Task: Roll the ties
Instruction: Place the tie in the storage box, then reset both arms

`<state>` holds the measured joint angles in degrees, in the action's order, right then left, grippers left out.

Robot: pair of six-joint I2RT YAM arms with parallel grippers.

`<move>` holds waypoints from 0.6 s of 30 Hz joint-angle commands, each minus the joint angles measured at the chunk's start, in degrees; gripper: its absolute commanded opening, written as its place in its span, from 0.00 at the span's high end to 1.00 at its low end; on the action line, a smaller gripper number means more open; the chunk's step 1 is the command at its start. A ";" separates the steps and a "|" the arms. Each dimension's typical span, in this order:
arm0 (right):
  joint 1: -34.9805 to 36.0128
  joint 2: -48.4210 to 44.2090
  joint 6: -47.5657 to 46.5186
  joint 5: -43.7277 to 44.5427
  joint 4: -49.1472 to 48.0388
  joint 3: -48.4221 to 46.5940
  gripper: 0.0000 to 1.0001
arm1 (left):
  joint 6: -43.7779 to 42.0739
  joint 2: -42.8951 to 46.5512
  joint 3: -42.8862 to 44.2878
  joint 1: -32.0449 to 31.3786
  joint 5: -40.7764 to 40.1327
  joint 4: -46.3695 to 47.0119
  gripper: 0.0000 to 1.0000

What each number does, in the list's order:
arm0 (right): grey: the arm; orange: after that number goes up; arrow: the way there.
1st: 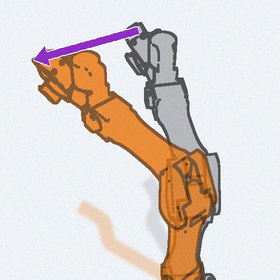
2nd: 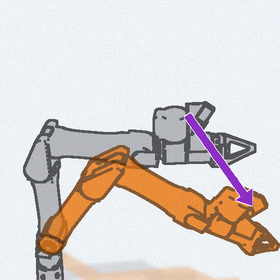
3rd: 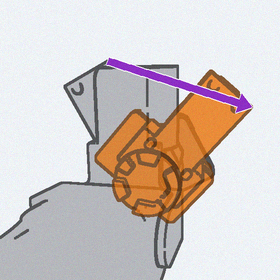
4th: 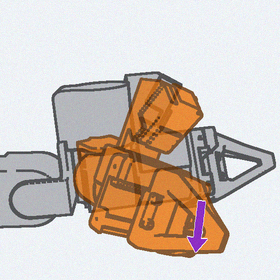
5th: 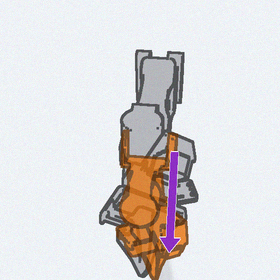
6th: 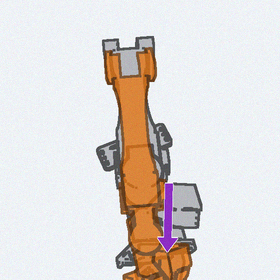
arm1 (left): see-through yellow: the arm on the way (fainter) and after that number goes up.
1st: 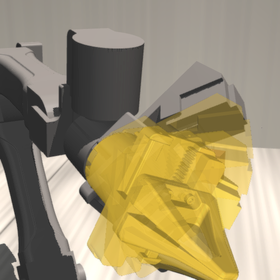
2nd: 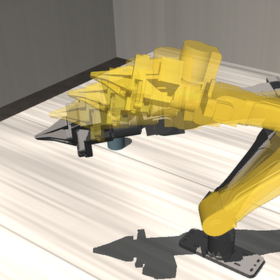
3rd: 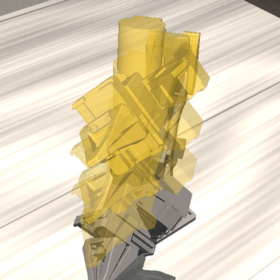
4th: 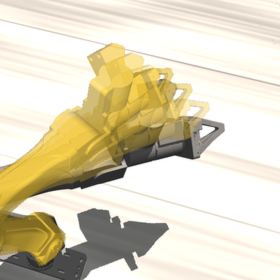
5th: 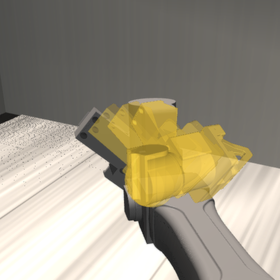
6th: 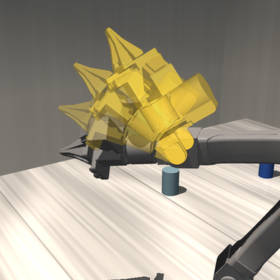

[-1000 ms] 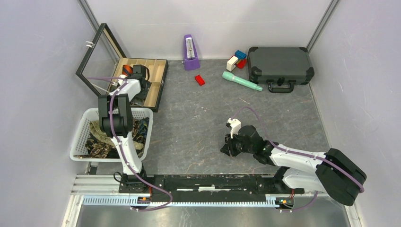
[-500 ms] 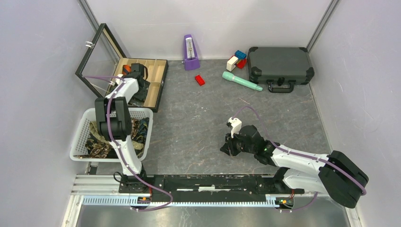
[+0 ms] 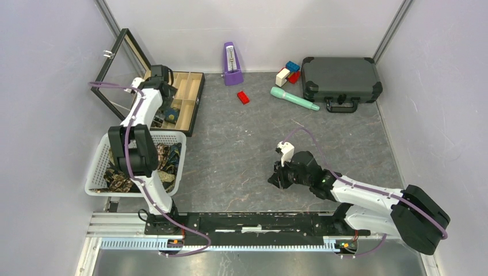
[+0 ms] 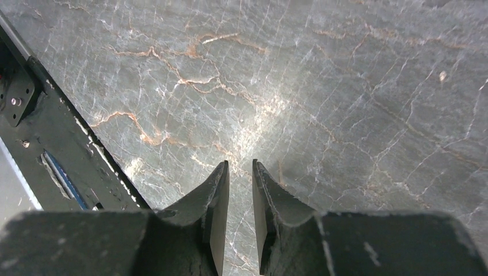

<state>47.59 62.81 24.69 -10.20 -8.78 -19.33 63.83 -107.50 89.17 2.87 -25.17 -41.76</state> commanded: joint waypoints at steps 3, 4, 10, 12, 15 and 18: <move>-0.13 -2.40 -3.47 2.52 1.83 -5.79 0.69 | -8.96 8.73 4.64 0.22 0.65 -0.26 0.00; -0.14 -2.65 -3.78 2.91 2.26 -6.61 0.64 | -10.65 9.60 4.96 0.21 1.52 -0.01 0.00; -0.16 -5.04 -6.91 5.25 4.04 -10.66 0.22 | -18.78 18.29 3.46 0.29 7.27 -0.76 0.00; -0.13 -5.86 -8.21 6.84 5.06 -12.36 0.14 | -20.47 22.29 0.90 0.29 9.89 -0.72 0.00; -0.22 -7.79 -10.25 9.51 6.60 -14.84 0.08 | -22.82 29.82 -4.94 0.26 13.16 -0.17 0.00; -0.22 -11.14 -11.78 12.83 6.74 -15.88 0.06 | -25.43 36.99 -11.03 0.28 16.71 -0.16 0.00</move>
<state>47.55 56.07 16.58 -3.03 -2.50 -31.57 45.56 -78.56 84.05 2.87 -14.59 -41.56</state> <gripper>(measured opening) 0.930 0.996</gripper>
